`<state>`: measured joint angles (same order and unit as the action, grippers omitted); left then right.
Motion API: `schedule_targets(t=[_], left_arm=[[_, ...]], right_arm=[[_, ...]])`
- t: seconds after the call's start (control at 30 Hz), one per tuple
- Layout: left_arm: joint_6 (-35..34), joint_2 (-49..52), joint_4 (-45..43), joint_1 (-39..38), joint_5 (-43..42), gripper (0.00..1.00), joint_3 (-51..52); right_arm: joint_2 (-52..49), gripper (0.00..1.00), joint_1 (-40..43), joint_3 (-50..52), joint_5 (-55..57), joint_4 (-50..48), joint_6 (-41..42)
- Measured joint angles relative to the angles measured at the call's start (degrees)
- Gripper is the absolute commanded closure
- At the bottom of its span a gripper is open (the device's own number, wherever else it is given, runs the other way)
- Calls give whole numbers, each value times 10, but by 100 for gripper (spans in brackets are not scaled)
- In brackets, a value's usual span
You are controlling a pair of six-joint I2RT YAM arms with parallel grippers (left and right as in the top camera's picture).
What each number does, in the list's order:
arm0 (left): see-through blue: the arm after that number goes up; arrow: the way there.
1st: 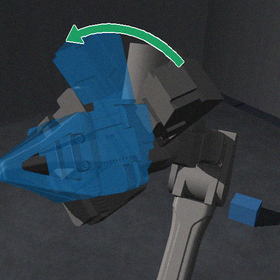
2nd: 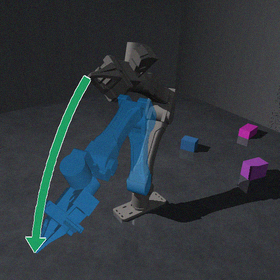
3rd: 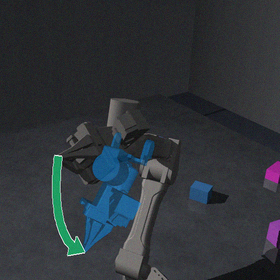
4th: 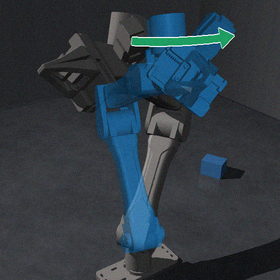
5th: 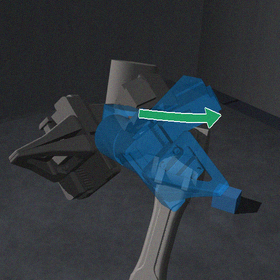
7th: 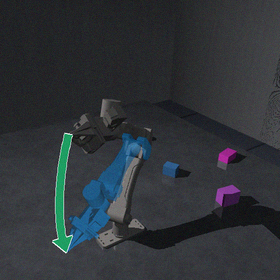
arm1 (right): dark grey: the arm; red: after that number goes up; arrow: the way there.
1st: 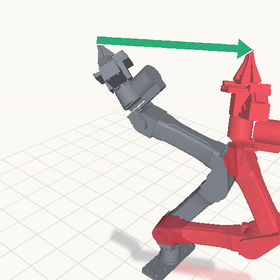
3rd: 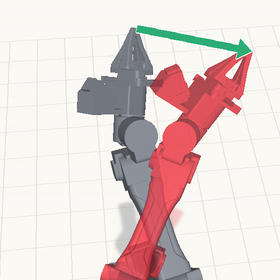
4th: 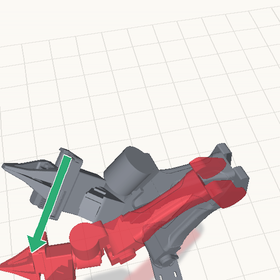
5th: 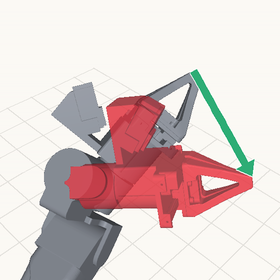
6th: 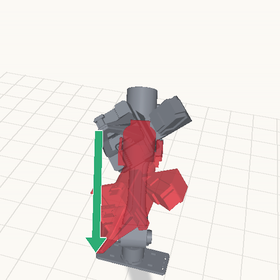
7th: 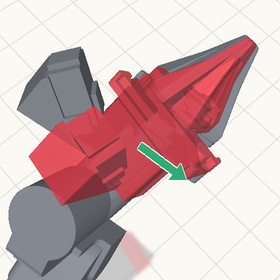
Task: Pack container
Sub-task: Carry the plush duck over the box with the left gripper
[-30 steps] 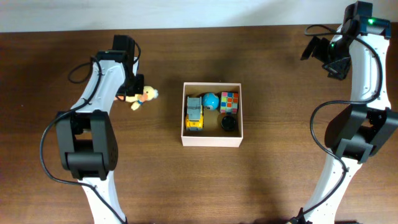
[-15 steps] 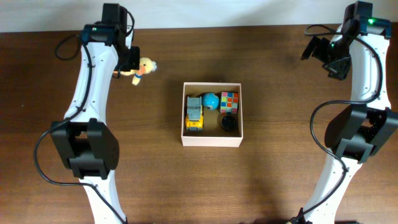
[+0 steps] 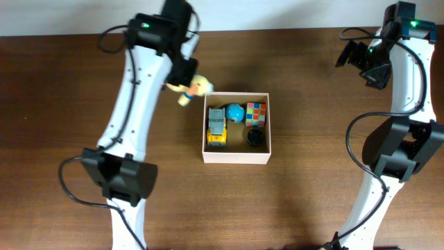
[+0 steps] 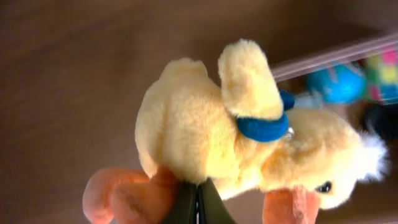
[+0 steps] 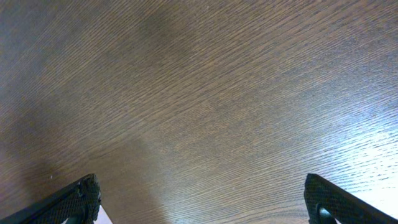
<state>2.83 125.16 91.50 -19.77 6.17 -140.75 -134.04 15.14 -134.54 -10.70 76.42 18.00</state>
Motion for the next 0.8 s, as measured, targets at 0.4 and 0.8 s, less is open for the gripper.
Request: schedule_targets(t=[0.4,0.8], left_arm=[[-79,0,46,-110,-7,98,-5],[-256,0,16,-148,-13,98,-6]], right_arm=[[0,1,0,0,0,0,0],[0,1,0,0,0,0,0]])
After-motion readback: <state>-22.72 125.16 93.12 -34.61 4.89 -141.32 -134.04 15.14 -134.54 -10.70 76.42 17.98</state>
